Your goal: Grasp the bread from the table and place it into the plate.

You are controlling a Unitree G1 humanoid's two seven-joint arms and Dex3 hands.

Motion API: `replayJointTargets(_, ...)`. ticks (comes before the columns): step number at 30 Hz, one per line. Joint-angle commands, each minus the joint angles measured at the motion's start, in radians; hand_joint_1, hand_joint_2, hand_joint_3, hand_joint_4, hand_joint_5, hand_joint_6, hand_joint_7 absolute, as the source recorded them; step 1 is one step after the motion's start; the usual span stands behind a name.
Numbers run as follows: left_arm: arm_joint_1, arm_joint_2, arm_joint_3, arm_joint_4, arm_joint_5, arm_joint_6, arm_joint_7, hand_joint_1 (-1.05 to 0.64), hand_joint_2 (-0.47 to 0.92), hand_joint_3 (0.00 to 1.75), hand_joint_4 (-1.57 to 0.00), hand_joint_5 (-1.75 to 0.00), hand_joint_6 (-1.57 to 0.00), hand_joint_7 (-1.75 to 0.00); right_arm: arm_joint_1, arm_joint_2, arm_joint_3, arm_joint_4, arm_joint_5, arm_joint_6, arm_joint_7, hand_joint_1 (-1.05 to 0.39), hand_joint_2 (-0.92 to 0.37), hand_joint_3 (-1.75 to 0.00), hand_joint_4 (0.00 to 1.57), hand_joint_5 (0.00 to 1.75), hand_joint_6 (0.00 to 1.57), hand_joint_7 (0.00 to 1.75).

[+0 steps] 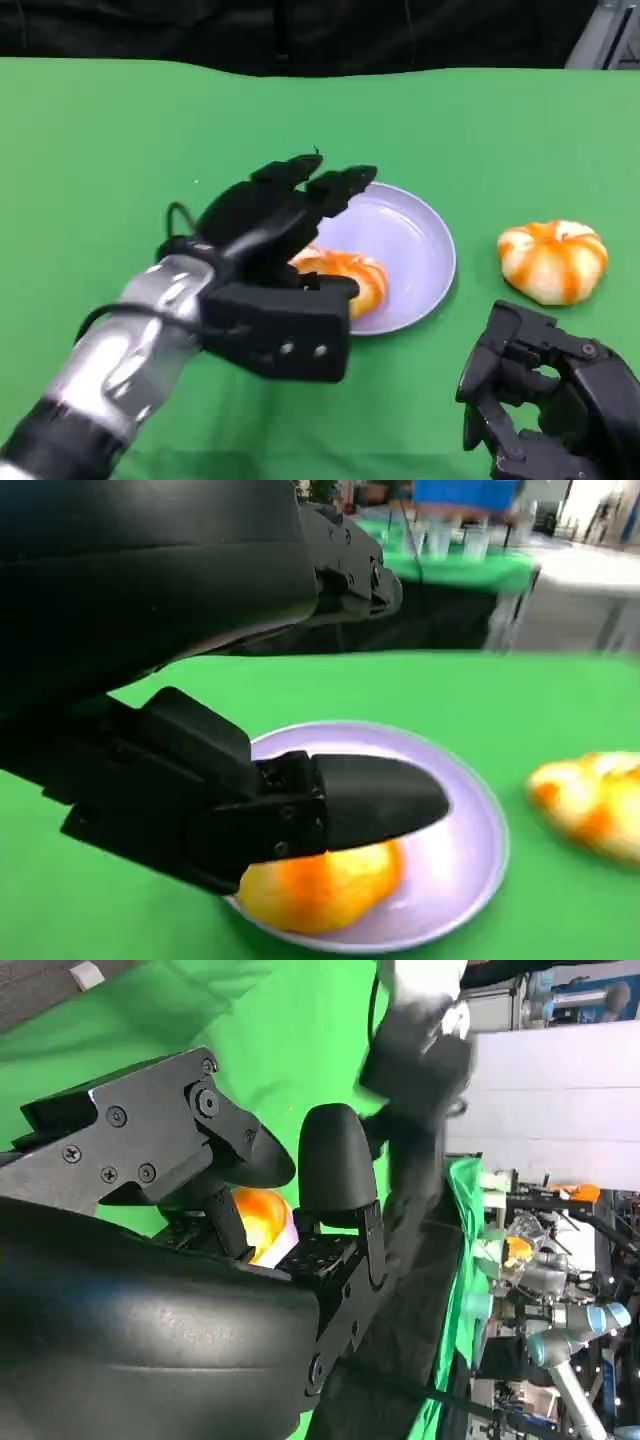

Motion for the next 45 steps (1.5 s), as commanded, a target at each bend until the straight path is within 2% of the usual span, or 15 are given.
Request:
replayJointTargets(1,0.141,-0.005,0.122,-0.180,-0.173,0.041,-0.049,-0.07,0.92,0.31,-0.41,-0.10,-0.59,-0.07,-0.006,-0.003,-0.012,0.006,0.005,-0.012,-0.002,-0.10,-0.66,-1.05,0.74,1.75,0.65,1.54)
replayJointTargets(2,0.176,-0.010,0.152,-0.228,-0.235,0.048,-0.069,-0.03,0.92,0.31,-0.45,-0.09,-0.63,-0.07,-0.009,-0.005,-0.014,0.008,0.006,-0.010,-0.001,-0.10,-0.66,-1.05,0.73,1.75,0.65,1.54)
replayJointTargets(3,0.216,-0.010,0.185,-0.284,-0.308,0.060,-0.098,0.04,0.90,0.39,-0.65,-0.14,-0.80,-0.11,-0.011,-0.006,-0.016,0.008,0.008,-0.006,0.000,-0.10,-0.66,-1.05,0.73,1.75,0.65,1.54)
replayJointTargets(4,0.253,-0.006,0.215,-0.336,-0.371,0.076,-0.126,0.12,0.71,0.80,-1.03,-0.22,-1.09,-0.17,-0.013,-0.008,-0.018,0.009,0.009,-0.002,0.002,-0.10,-0.66,-1.05,0.73,1.75,0.65,1.54)
replayJointTargets(5,0.290,-0.001,0.242,-0.382,-0.427,0.090,-0.151,0.15,0.59,1.03,-1.20,-0.26,-1.22,-0.20,-0.017,-0.009,-0.021,0.012,0.012,0.000,0.004,-0.10,-0.66,-1.05,0.73,1.75,0.65,1.54)
replayJointTargets(6,0.331,0.003,0.270,-0.425,-0.486,0.102,-0.174,0.16,0.50,1.21,-1.29,-0.45,-1.32,-0.29,-0.020,-0.010,-0.024,0.017,0.014,-0.003,0.007,-0.10,-0.67,-1.04,0.73,1.75,0.65,1.54)
replayJointTargets(7,0.359,0.005,0.288,-0.454,-0.524,0.111,-0.189,0.15,0.40,1.42,-1.20,-1.00,-1.26,-0.70,-0.023,-0.010,-0.026,0.022,0.016,-0.006,0.008,-0.10,-0.67,-1.04,0.73,1.75,0.65,1.55)
replayJointTargets(8,0.375,0.007,0.300,-0.473,-0.548,0.119,-0.200,0.15,0.35,1.49,-1.15,-1.22,-1.17,-0.95,-0.024,-0.010,-0.027,0.024,0.016,-0.007,0.010,-0.10,-0.67,-1.04,0.73,1.75,0.65,1.55)
replayJointTargets(11,0.510,0.008,0.387,-0.569,-0.769,0.180,-0.277,0.11,0.39,1.52,-0.96,-1.66,-0.89,-1.51,-0.030,-0.007,-0.035,0.035,0.014,-0.007,0.008,-0.08,-0.67,-1.04,0.73,1.75,0.64,1.55)
replayJointTargets(12,0.552,0.016,0.417,-0.598,-0.843,0.208,-0.305,0.10,0.40,1.52,-0.94,-1.70,-0.85,-1.58,-0.032,-0.006,-0.038,0.040,0.016,-0.007,0.008,-0.08,-0.67,-1.04,0.72,1.75,0.64,1.55)
replayJointTargets(16,0.668,0.042,0.507,-0.658,-1.025,0.283,-0.374,0.12,0.45,1.51,-0.95,-1.74,-0.81,-1.70,-0.041,-0.005,-0.052,0.058,0.027,-0.011,0.015,-0.06,-0.67,-1.03,0.72,1.75,0.64,1.55)
replayJointTargets(19,0.767,0.072,0.583,-0.683,-1.125,0.326,-0.423,0.06,0.55,1.38,-0.94,-1.75,-0.83,-1.72,-0.049,-0.011,-0.064,0.075,0.038,-0.013,0.022,-0.05,-0.68,-1.03,0.73,1.75,0.64,1.54)
replayJointTargets(23,0.851,0.058,0.630,-0.645,-1.163,0.302,-0.452,0.03,0.56,1.34,-0.95,-1.75,-0.82,-1.72,-0.061,-0.018,-0.085,0.110,0.036,-0.040,0.034,-0.04,-0.68,-1.02,0.74,1.75,0.65,1.54)
replayJointTargets(33,0.845,0.029,0.640,-0.571,-1.111,0.236,-0.444,0.06,0.57,1.33,-0.95,-1.75,-0.81,-1.73,-0.056,-0.018,-0.100,0.121,0.041,-0.059,0.047,-0.02,-0.67,-1.03,0.77,1.75,0.66,1.53)
replayJointTargets(45,0.813,0.019,0.637,-0.580,-1.075,0.257,-0.397,0.15,0.58,1.38,-0.96,-1.75,-0.82,-1.73,-0.063,-0.020,-0.105,0.135,0.040,-0.077,0.050,-0.05,-0.67,-1.07,0.79,1.75,0.67,1.55)
